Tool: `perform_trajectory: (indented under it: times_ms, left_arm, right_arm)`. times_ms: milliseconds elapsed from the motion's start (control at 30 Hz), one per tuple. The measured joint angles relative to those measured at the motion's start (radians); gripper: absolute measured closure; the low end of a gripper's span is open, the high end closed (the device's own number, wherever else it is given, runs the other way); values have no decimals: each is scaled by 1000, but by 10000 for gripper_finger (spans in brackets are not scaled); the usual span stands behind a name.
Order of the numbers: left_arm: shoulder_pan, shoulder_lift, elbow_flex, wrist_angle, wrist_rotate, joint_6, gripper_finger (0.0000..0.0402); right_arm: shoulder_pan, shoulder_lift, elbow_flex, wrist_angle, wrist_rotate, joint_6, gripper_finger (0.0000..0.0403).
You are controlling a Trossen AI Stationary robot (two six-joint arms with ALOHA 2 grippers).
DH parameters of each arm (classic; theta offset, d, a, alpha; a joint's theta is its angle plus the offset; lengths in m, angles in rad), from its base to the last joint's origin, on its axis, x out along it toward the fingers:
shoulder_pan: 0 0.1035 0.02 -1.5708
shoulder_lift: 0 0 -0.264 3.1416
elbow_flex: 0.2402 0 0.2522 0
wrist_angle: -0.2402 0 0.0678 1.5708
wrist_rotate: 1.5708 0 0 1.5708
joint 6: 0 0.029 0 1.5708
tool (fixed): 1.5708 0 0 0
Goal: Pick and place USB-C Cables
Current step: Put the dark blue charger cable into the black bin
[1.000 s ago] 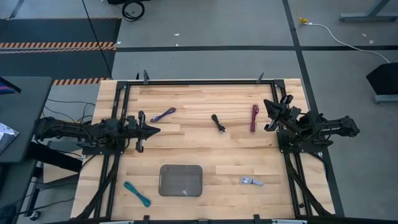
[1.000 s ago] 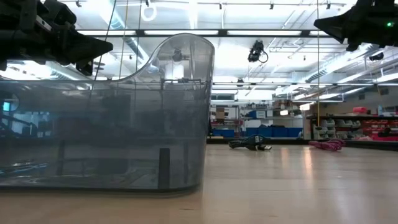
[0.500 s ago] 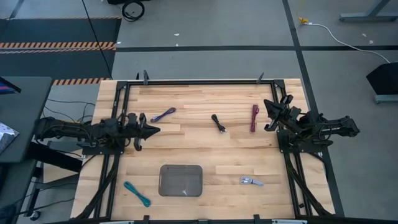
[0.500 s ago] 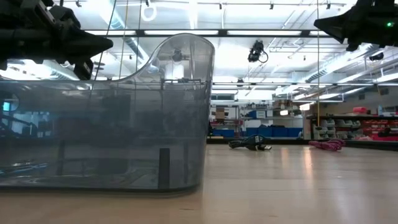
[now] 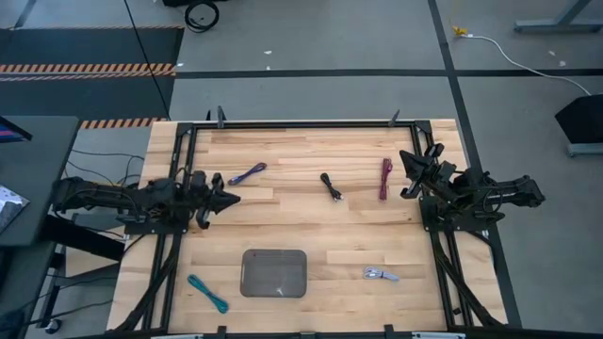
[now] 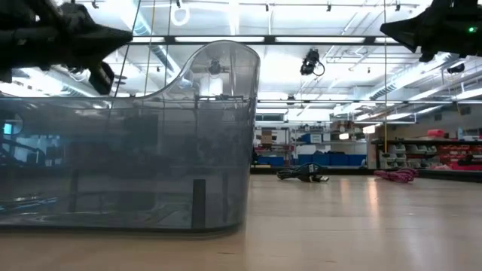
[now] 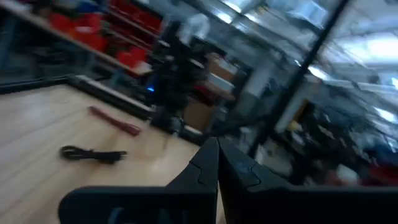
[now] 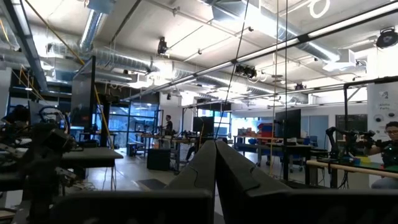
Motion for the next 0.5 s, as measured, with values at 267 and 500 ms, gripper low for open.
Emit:
perform_trajectory:
  times_ms: [267, 500]
  left_arm:
    - [0, 0, 0, 199, -3, 130, 356]
    - [0, -1, 4, 210, -12, 163, 323]
  right_arm:
    - [0, 0, 0, 0, 0, 0, 388]
    - [0, 0, 0, 2, 0, -14, 388]
